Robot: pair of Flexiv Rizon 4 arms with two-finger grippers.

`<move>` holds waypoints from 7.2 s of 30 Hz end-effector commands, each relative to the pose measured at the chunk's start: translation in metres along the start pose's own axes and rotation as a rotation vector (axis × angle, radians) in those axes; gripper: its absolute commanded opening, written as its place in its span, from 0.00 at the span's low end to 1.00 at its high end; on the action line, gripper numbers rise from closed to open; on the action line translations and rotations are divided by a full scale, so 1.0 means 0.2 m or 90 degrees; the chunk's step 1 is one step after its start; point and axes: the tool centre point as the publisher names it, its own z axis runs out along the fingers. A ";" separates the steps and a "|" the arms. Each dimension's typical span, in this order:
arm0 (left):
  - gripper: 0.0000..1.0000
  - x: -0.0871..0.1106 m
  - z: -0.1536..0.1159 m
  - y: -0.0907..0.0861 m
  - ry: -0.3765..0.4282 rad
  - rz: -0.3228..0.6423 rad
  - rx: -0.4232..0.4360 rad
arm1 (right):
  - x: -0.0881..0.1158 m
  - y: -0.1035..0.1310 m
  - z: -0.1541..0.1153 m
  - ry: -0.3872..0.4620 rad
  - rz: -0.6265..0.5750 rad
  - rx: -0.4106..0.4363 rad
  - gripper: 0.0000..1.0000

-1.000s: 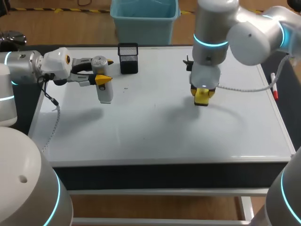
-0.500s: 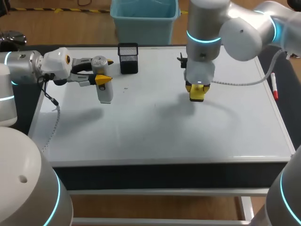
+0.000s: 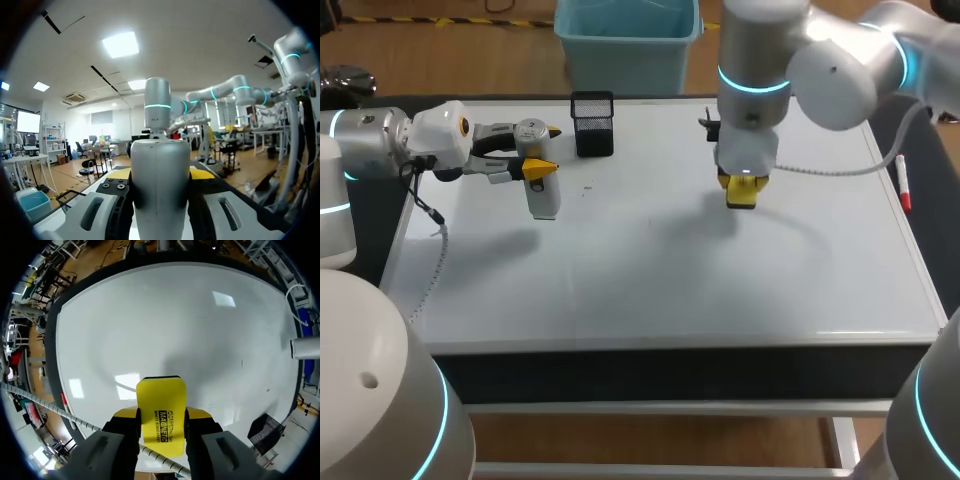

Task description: Pick up the inspection probe, press it on each red-marked spot on the whiteboard one by one, put down the probe, pick up the eraser, and wipe off all the red marks.

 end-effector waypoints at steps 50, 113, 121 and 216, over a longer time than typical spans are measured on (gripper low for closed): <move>0.00 0.00 0.00 0.00 0.000 0.001 0.000 | -0.13 -0.64 0.25 -0.001 -0.054 -0.073 0.00; 0.00 0.00 0.00 0.00 0.000 0.001 0.000 | 0.38 -0.89 -0.19 -0.177 0.443 -0.255 1.00; 0.00 0.00 0.00 0.00 0.000 0.001 0.000 | 0.43 -0.87 -0.32 -0.235 0.477 -0.259 1.00; 0.00 -0.92 0.28 -0.30 0.063 0.039 0.019 | 0.55 -0.74 -0.43 -0.359 0.647 -0.315 1.00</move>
